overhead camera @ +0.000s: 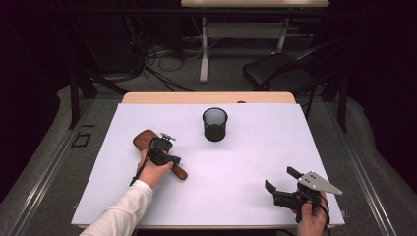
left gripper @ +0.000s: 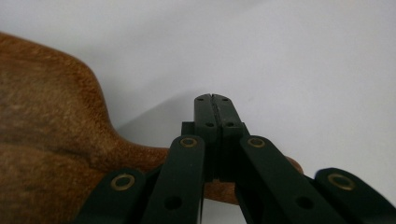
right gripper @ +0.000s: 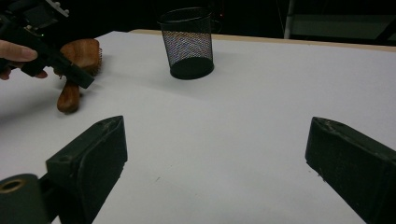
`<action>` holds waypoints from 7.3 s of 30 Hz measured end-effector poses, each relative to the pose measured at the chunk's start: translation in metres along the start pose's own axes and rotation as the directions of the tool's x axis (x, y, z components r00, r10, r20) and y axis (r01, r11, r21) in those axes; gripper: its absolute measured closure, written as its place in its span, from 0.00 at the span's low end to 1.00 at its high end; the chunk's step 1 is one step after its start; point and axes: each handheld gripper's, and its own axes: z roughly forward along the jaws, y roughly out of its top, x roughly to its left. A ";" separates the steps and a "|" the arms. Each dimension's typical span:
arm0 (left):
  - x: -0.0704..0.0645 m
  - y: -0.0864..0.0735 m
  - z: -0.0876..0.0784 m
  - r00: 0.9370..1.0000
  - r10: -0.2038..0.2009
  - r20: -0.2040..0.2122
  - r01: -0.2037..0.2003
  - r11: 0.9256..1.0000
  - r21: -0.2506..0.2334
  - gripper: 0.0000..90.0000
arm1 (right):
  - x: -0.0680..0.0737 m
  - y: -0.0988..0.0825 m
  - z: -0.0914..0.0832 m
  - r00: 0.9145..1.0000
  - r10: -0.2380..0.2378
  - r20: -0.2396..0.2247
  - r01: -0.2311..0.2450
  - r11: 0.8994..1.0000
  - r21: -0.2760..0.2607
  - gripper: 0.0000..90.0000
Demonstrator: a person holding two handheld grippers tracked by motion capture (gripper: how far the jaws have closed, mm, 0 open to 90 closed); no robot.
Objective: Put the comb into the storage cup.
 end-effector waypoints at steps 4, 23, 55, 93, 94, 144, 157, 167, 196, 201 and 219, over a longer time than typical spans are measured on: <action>0.002 -0.012 -0.006 1.000 0.013 -0.003 -0.013 1.000 -0.001 1.00 | 0.000 0.000 0.001 1.000 -0.001 0.000 0.001 1.000 0.000 0.06; 0.019 -0.058 -0.034 0.998 -0.008 -0.058 0.004 0.998 -0.063 1.00 | 0.003 -0.001 0.003 1.000 -0.003 -0.002 0.003 1.000 0.006 0.06; 0.043 -0.078 -0.049 0.985 -0.039 -0.170 0.022 0.995 -0.097 1.00 | 0.001 0.000 0.001 1.000 -0.005 -0.007 0.005 1.000 -0.003 0.06; 0.051 -0.083 -0.078 0.984 -0.085 -0.155 0.055 0.980 -0.193 0.70 | 0.001 0.000 0.001 1.000 -0.005 -0.007 0.005 1.000 -0.001 0.06; 0.051 -0.083 -0.078 0.984 -0.085 -0.155 0.055 0.980 -0.193 0.68 | 0.001 0.000 0.001 1.000 -0.004 -0.007 0.004 1.000 -0.001 0.06; 0.057 -0.042 -0.087 0.992 -0.003 -0.129 -0.013 0.992 -0.124 0.24 | 0.002 -0.001 0.003 1.000 -0.009 -0.010 0.009 1.000 0.012 0.07; 0.059 -0.031 -0.085 0.990 0.024 -0.138 -0.033 0.998 -0.062 0.19 | 0.003 -0.002 0.004 1.000 -0.010 -0.014 0.010 1.000 0.016 0.07; 0.061 -0.026 -0.075 0.989 0.045 -0.138 -0.046 0.999 -0.003 0.20 | 0.003 -0.002 0.004 1.000 -0.007 -0.015 0.008 1.000 0.013 0.07; 0.059 -0.021 -0.048 0.982 0.112 -0.155 -0.085 0.982 0.169 0.51 | 0.003 -0.002 0.005 1.000 -0.012 -0.016 0.013 1.000 0.017 0.07; 0.062 -0.021 -0.048 0.981 0.103 -0.163 -0.074 0.983 0.170 0.56 | 0.003 -0.002 0.004 1.000 -0.013 -0.016 0.013 1.000 0.016 0.07; 0.064 -0.020 -0.037 0.982 0.083 -0.169 -0.041 0.970 0.238 0.70 | 0.003 -0.002 0.005 1.000 -0.012 -0.018 0.013 1.000 0.018 0.08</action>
